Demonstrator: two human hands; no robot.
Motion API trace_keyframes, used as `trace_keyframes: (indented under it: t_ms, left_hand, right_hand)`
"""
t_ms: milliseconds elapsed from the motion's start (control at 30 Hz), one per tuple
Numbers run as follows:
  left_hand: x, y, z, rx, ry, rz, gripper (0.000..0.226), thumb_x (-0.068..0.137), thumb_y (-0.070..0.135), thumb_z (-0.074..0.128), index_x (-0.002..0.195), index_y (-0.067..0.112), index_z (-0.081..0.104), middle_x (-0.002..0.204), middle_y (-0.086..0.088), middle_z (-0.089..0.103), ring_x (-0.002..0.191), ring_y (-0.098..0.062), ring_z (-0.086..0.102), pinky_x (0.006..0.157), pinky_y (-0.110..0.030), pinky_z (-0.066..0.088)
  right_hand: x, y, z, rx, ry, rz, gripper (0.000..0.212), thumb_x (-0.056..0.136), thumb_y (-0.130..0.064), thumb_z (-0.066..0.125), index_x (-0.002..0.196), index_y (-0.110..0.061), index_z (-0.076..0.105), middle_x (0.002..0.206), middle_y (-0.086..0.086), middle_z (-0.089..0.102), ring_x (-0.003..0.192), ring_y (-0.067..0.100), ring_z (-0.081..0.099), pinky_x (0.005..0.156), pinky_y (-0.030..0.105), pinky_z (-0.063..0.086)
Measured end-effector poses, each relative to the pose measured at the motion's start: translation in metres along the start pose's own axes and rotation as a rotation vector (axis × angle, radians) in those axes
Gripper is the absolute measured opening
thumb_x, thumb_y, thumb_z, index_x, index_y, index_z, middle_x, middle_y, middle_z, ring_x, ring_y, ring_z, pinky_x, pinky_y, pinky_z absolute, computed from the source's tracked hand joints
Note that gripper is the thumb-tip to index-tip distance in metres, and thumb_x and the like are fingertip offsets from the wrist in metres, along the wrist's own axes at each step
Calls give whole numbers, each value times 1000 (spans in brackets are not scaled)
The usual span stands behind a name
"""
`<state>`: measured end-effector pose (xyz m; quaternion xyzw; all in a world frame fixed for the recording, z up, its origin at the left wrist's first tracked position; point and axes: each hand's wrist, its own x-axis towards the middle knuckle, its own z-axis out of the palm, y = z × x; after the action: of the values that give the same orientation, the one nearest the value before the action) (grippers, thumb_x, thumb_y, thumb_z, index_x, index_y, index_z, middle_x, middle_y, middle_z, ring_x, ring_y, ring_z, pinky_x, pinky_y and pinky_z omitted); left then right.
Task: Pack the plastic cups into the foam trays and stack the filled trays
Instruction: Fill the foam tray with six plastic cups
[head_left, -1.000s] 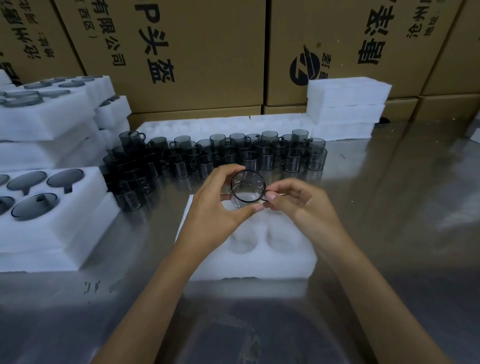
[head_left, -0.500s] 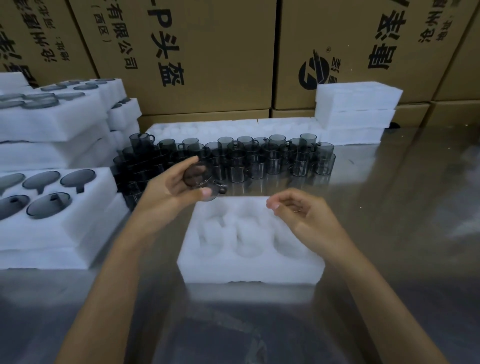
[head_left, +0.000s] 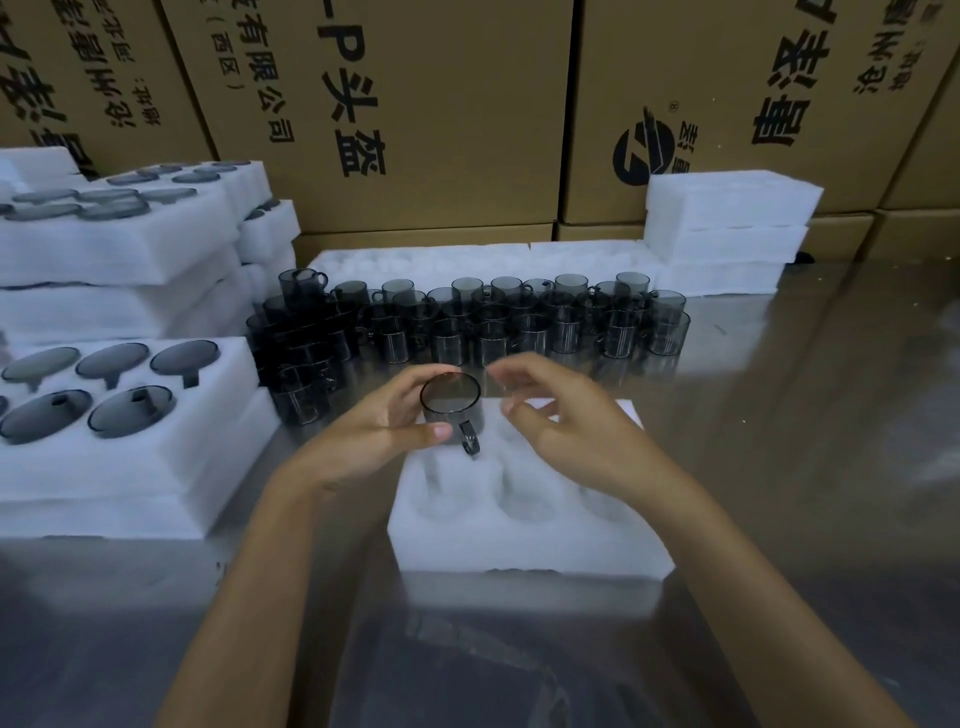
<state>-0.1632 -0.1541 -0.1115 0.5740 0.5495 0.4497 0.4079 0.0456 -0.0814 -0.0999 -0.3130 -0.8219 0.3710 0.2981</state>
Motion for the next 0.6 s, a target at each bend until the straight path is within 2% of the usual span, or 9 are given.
trace_keyframes:
  t_ms: [67, 167, 233, 300, 367, 433, 533, 600]
  left_hand:
    - [0, -2, 0, 23, -10, -30, 55, 91, -4, 61, 141, 14, 47, 138, 4, 58, 125, 0, 54, 104, -16, 44]
    - [1, -7, -4, 80, -22, -72, 58, 92, 7, 64, 145, 24, 45, 154, 8, 42, 140, -2, 38, 115, -23, 32]
    - [3, -9, -5, 78, -20, -95, 59, 89, 18, 67, 144, 29, 48, 158, 16, 29, 144, 1, 27, 110, -15, 31]
    - [5, -13, -6, 24, -3, -107, 53, 86, 28, 67, 138, 32, 56, 154, 22, 34, 139, 5, 32, 109, -14, 33]
    - [6, -19, -6, 29, 20, -97, 44, 90, 24, 66, 132, 33, 61, 144, 21, 51, 132, 8, 44, 113, -20, 35]
    - [8, -24, -8, 29, 30, -83, 43, 89, 23, 69, 130, 34, 61, 130, 24, 62, 123, 9, 52, 103, -17, 43]
    - [8, -25, -11, 48, 35, -121, 57, 75, 38, 77, 128, 43, 57, 113, 35, 65, 114, 13, 53, 98, -18, 40]
    - [9, -26, -11, -14, 72, -142, 57, 74, 37, 79, 127, 40, 59, 114, 22, 70, 113, 1, 61, 100, -24, 42]
  right_hand:
    - [16, -6, 10, 21, -88, 40, 35, 102, -24, 54, 137, -28, 54, 133, -13, 58, 123, 3, 53, 99, 24, 42]
    - [25, 0, 25, -27, -123, 55, 30, 102, -22, 54, 130, -18, 63, 132, -5, 63, 122, 10, 55, 106, 31, 43]
    - [22, 8, 30, -62, -100, 46, 29, 101, -21, 56, 129, -19, 64, 131, -6, 64, 122, 10, 55, 102, 26, 43]
    - [20, 13, 32, -88, -107, 47, 45, 99, -21, 59, 143, -29, 51, 139, -10, 58, 134, 9, 45, 103, 18, 36]
    - [19, 16, 33, -172, -124, 59, 60, 98, -23, 59, 151, -38, 36, 148, -10, 50, 144, 9, 31, 116, 29, 26]
    - [22, 16, 34, -262, -139, 74, 58, 98, -26, 57, 150, -41, 37, 153, -7, 43, 147, 11, 23, 121, 38, 19]
    - [27, 17, 29, -274, -190, 80, 51, 98, -29, 57, 147, -38, 45, 154, -7, 43, 147, 12, 27, 121, 39, 21]
    - [27, 20, 24, -214, -194, 75, 49, 97, -30, 61, 144, -36, 50, 150, -10, 47, 143, 11, 35, 119, 36, 28]
